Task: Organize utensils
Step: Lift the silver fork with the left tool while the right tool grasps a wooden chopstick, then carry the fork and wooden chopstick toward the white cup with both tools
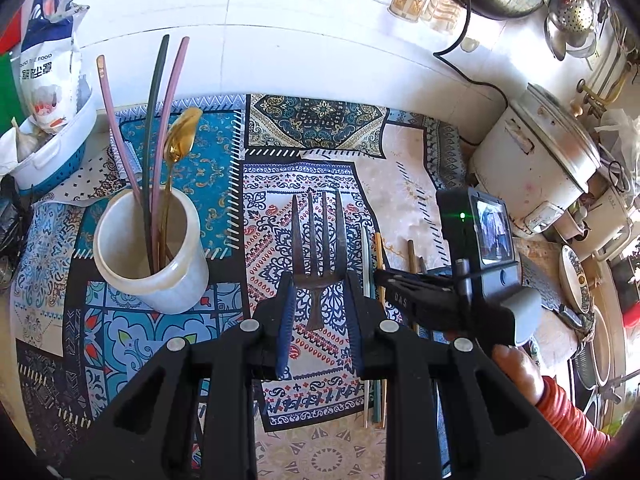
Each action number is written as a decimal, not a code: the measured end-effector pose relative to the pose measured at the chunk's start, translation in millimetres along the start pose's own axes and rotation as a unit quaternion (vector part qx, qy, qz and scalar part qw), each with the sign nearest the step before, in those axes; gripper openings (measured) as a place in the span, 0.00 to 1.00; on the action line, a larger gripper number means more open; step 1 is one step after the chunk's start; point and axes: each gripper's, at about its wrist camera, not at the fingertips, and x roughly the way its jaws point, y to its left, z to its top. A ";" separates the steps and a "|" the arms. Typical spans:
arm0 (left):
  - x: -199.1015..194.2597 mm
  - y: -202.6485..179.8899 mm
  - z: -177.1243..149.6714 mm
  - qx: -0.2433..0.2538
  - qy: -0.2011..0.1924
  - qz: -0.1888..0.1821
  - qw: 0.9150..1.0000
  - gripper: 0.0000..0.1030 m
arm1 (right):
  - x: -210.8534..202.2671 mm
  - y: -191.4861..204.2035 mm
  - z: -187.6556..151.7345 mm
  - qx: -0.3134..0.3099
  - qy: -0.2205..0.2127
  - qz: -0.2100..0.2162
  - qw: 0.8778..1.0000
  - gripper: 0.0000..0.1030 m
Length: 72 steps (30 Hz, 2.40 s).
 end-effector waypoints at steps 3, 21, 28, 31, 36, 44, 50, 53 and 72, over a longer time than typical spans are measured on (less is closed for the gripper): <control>-4.1 1.4 -0.5 0.000 -0.003 0.002 1.000 0.22 | 0.8 -1.3 2.6 0.008 0.002 0.005 1.000 0.07; -50.3 -3.6 16.7 0.011 -0.058 -0.004 0.998 0.22 | -106.4 4.6 -5.1 0.003 -0.125 0.016 0.992 0.05; -71.3 -4.0 23.8 0.015 -0.083 -0.006 0.996 0.22 | -149.8 15.7 -9.4 -0.003 -0.176 0.027 0.984 0.03; -80.6 -2.8 27.2 0.015 -0.095 -0.007 0.995 0.22 | -167.4 21.9 -9.0 -0.013 -0.196 0.030 0.980 0.00; -95.9 0.8 32.9 0.017 -0.113 -0.007 0.993 0.22 | -183.0 33.8 -5.4 -0.031 -0.213 0.041 0.976 0.00; -109.8 15.8 33.1 0.007 -0.127 0.003 0.992 0.22 | -153.5 14.7 7.5 -0.013 -0.154 0.027 0.988 0.13; -110.7 26.6 31.3 -0.004 -0.128 0.020 0.992 0.22 | -99.8 -10.0 30.1 0.008 -0.089 0.012 0.996 0.30; -109.5 31.1 31.3 -0.010 -0.127 0.027 0.992 0.22 | -69.4 -19.5 46.9 0.020 -0.065 -0.001 0.998 0.30; -84.0 45.8 44.3 -0.032 -0.109 0.045 0.992 0.22 | 13.1 -53.5 95.6 0.052 0.020 -0.020 0.998 0.11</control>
